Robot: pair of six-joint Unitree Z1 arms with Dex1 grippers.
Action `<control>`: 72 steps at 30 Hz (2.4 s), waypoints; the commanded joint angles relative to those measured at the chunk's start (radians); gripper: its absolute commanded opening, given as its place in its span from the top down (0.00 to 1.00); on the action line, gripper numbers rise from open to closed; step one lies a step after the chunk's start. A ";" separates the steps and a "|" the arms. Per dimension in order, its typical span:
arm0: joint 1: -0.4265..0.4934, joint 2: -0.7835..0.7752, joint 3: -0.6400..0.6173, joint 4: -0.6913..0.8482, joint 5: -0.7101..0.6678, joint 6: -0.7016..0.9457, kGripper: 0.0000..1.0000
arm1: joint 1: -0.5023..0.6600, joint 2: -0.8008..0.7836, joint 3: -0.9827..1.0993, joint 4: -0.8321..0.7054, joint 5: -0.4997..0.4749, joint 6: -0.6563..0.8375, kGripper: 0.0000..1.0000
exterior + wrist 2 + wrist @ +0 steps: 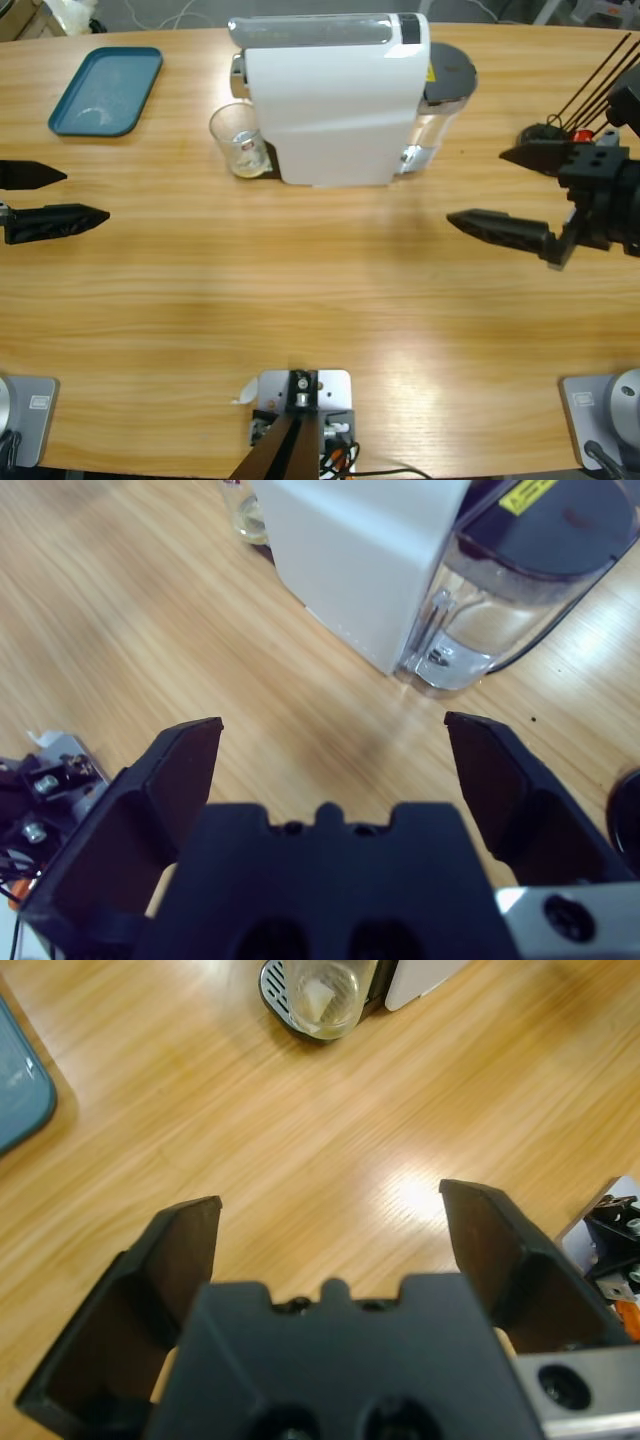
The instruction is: Pour coffee
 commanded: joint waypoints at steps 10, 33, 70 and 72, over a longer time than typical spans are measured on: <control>-0.008 -0.178 0.269 -0.373 0.030 0.054 0.05 | 0.012 -0.113 0.204 -0.204 -0.020 -0.026 0.00; -0.008 -0.044 0.257 -0.405 -0.008 0.049 0.05 | 0.012 -0.086 0.213 -0.233 -0.029 -0.026 0.00; -0.008 -0.032 0.258 -0.403 -0.010 0.049 0.06 | 0.012 -0.068 0.193 -0.188 -0.009 -0.033 0.00; -0.008 -0.032 0.258 -0.403 -0.010 0.049 0.06 | 0.012 -0.068 0.192 -0.186 -0.009 -0.036 0.00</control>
